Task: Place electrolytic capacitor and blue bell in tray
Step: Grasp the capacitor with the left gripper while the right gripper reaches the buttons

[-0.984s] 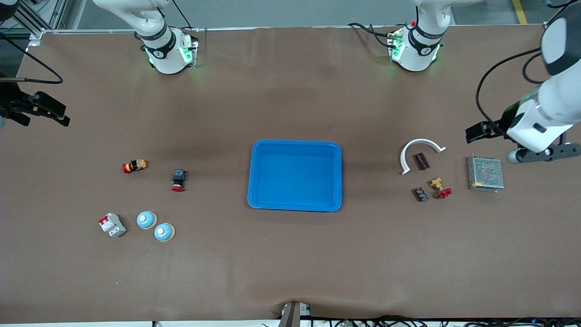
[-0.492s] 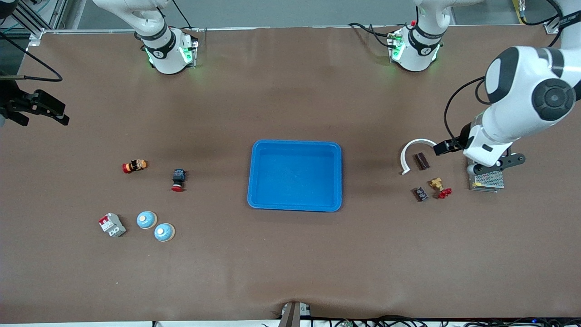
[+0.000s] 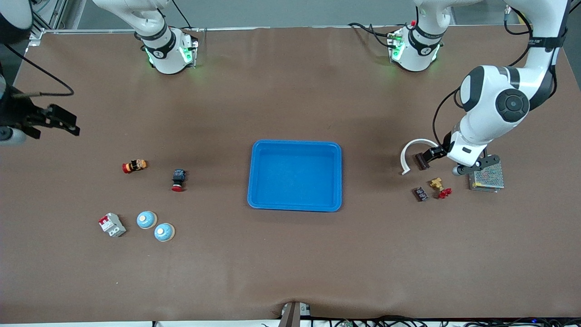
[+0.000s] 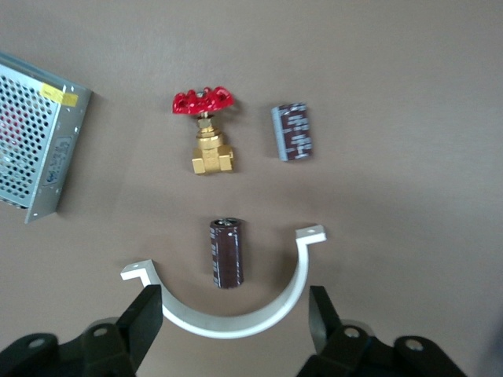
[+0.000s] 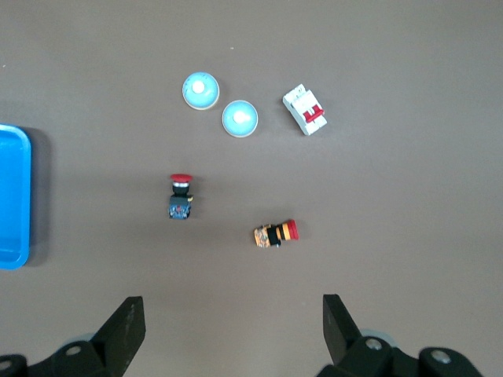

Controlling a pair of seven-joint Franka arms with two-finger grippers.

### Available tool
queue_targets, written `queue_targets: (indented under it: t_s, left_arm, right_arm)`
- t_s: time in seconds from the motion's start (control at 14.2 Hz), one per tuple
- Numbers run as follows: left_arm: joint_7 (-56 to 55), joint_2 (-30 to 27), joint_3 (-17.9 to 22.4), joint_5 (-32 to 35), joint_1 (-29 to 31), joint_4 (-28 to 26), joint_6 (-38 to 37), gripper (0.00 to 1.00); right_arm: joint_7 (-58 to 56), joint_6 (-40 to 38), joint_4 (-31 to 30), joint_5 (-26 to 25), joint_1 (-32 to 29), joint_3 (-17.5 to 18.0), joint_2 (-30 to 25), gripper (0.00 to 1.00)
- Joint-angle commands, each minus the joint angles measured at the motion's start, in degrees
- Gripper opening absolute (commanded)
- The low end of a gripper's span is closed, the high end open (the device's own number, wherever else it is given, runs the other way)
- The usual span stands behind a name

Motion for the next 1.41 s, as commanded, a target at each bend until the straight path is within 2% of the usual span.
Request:
queue_targets:
  t_s: [0.0, 0.21, 0.49, 0.91, 1.12, 1.26, 1.33]
  left_arm:
    - [-0.9, 1.4, -0.1, 1.0, 0.9, -1.7, 3.6, 0.67]
    - [-1.5, 4.7, -0.1, 1.0, 1.2, -2.3, 7.1, 0.60]
    - [-1.8, 8.6, 0.0, 1.0, 1.7, -2.9, 11.2, 0.61]
    - [-1.8, 12.6, 0.2, 1.1, 1.6, -2.6, 12.5, 0.60]
    - [-1.8, 13.7, 0.4, 3.8, 1.8, -2.5, 12.6, 0.57]
    - [-1.8, 14.1, 0.5, 3.9, 1.8, -2.5, 12.6, 0.53]
    - [-1.8, 14.3, 0.5, 3.9, 1.8, -2.4, 12.6, 0.44]
  right_arm:
    - [-1.1, 3.0, 2.0, -0.4, 1.3, 0.1, 5.6, 1.00]
    - [-1.1, 6.9, 1.9, -0.4, 2.8, 0.2, 9.6, 1.00]
    - [-6.8, 11.6, 1.9, -0.2, 2.8, 0.2, 14.7, 1.00]
    - [-9.7, 15.8, 1.7, -0.3, 3.1, 0.2, 20.9, 1.00]
    - [-15.3, 18.1, 1.8, -0.3, 3.0, 0.1, 22.8, 1.00]
    - [-19.4, 19.9, 1.9, -0.3, 3.1, 0.2, 24.7, 1.00]
    - [-21.9, 21.2, 2.0, -0.3, 3.1, 0.2, 25.4, 1.00]
